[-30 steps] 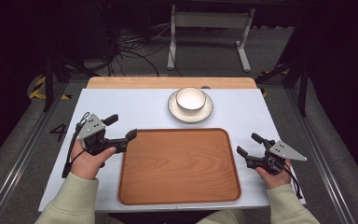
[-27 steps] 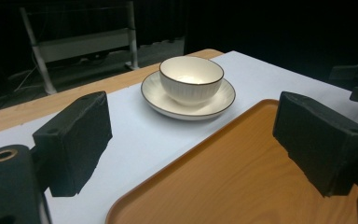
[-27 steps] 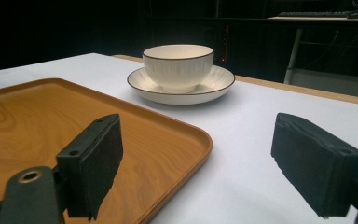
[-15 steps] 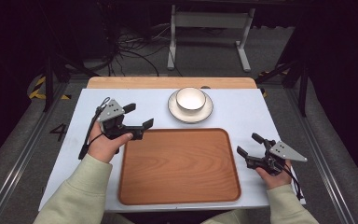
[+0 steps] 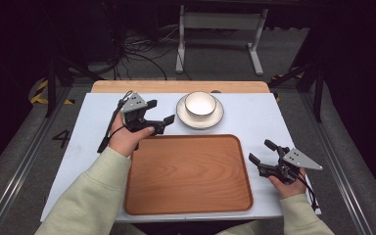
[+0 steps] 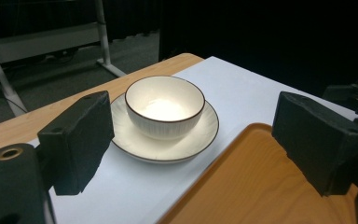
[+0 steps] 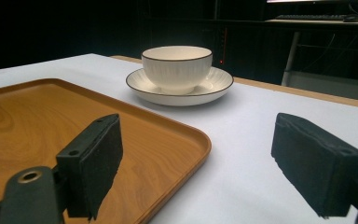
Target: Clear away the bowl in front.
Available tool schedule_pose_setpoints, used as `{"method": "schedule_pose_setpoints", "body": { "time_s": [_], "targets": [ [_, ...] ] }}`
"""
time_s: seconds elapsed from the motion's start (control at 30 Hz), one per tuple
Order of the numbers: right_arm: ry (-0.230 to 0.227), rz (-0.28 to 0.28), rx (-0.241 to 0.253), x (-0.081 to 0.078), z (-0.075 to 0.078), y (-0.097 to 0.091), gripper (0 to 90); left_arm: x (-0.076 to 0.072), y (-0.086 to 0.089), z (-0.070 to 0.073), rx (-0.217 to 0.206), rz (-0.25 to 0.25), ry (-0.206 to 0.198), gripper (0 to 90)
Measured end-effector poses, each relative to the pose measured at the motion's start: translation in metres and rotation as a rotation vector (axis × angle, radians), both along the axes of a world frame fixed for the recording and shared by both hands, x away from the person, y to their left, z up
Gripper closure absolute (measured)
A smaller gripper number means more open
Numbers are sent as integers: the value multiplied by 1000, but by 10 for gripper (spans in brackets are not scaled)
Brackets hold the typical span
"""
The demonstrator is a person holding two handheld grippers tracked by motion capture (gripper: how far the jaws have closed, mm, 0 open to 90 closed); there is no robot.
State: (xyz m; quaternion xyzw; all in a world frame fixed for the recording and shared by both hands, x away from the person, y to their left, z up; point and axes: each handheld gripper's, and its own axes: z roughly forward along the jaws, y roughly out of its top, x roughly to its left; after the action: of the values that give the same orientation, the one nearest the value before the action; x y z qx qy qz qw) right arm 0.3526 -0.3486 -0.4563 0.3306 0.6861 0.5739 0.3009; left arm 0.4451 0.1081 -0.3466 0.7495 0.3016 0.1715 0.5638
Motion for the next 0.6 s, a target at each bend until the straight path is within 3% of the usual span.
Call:
{"method": "schedule_pose_setpoints", "body": {
  "time_s": [0.13,0.43,0.6],
  "targets": [
    [1,2,-3,0,0,0,172,9,-8,3,7,0,-19,142],
    [2,5,3,1,0,-1,180,24,-24,1,-27,-10,-3,147],
    [4,7,-5,1,0,0,181,32,-35,2,-2,13,-10,147]
  ]
}}
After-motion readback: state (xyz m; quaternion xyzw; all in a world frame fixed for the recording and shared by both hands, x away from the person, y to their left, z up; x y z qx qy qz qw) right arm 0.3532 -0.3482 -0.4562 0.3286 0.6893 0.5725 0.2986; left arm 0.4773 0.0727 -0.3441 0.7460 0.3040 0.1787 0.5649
